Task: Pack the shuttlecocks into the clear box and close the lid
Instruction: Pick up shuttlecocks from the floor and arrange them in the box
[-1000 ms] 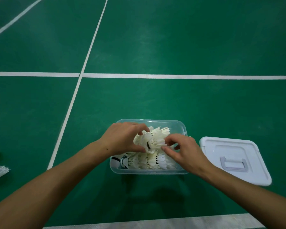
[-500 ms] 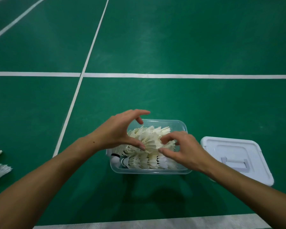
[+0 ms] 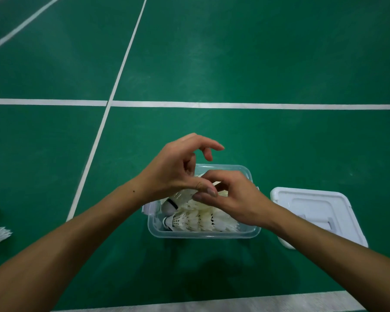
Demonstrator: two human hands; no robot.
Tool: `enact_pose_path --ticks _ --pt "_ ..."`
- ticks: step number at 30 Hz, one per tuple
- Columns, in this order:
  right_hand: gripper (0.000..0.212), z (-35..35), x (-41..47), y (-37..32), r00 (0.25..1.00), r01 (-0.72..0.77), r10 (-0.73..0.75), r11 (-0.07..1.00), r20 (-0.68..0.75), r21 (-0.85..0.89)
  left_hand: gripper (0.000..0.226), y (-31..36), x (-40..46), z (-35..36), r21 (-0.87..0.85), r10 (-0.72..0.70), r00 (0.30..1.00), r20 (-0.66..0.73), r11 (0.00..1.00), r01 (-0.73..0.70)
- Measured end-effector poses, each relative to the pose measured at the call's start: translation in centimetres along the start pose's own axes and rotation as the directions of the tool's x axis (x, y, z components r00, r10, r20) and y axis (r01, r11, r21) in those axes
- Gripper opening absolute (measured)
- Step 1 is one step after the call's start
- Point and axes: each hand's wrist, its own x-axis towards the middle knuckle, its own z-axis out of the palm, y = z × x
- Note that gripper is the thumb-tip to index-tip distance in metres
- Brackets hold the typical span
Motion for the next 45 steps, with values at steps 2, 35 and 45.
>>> enact_pose_path --ticks 2,35,45 --pt "0.006 -0.5 -0.2 0.4 0.998 -0.006 0.008 1.000 -0.064 0.028 0.070 -0.4 -0.2 0.0 0.028 -0.024 0.999 -0.034 0.999 0.025" --pt "0.017 -0.2 -2.5 7.5 0.947 -0.321 0.301 0.912 -0.116 -0.255 0.075 -4.9 -3.5 5.7 0.601 -0.364 0.926 0.104 0.764 0.233" --pt "0.048 -5.1 -0.1 -0.8 0.975 -0.222 0.187 0.880 -0.123 -0.419 0.089 2.0 -7.4 -5.0 0.367 -0.318 0.909 -0.269 0.839 0.402"
